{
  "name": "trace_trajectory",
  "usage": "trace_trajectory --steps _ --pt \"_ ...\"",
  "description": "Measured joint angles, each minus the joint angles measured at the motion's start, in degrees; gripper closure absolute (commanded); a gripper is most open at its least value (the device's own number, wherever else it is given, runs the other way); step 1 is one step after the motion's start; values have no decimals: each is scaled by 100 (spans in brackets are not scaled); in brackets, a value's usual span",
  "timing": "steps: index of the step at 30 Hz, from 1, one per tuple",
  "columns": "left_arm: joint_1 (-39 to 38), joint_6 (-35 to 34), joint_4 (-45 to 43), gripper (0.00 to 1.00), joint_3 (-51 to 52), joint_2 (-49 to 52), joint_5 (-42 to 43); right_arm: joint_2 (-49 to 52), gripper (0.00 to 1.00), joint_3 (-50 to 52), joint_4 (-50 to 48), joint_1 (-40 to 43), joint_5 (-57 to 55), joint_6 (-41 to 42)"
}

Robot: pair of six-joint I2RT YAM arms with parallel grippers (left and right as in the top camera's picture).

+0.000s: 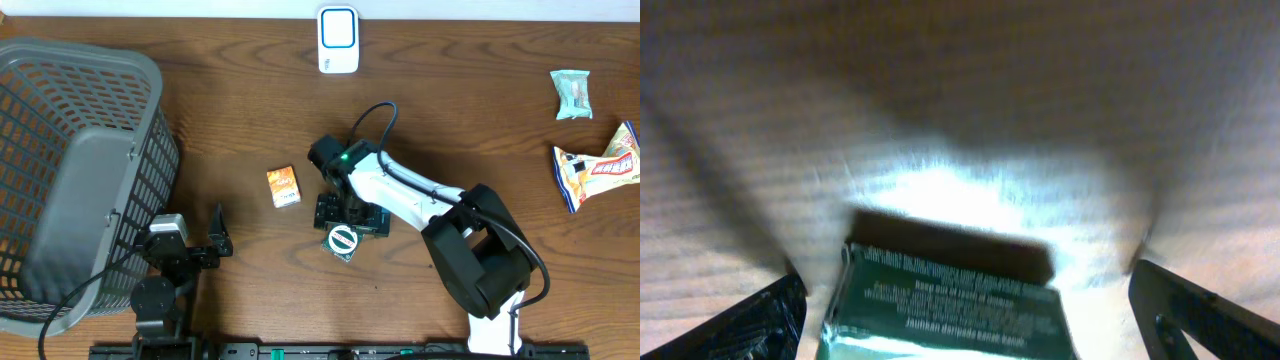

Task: Scan the item barcode
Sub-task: 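Lower the right gripper and grasp the green tin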

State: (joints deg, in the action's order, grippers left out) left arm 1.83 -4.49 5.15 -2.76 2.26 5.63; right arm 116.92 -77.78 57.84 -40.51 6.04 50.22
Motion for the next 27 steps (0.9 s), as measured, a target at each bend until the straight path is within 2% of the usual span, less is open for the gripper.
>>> trace_trajectory --steps 6,15,19,24,27 --pt "0 0 0 2 0 0 0 -11 1 7 212 -94 83 649" --pt "0 0 0 2 0 0 0 -98 2 188 -431 -437 162 1014" --pt "0 0 0 2 0 0 0 -243 10 389 -654 -588 -33 1106" --pt "0 0 0 2 0 0 0 -343 31 546 -719 -575 -90 1169" --pt "0 0 0 2 0 0 0 -352 35 560 -717 -568 -94 1185"
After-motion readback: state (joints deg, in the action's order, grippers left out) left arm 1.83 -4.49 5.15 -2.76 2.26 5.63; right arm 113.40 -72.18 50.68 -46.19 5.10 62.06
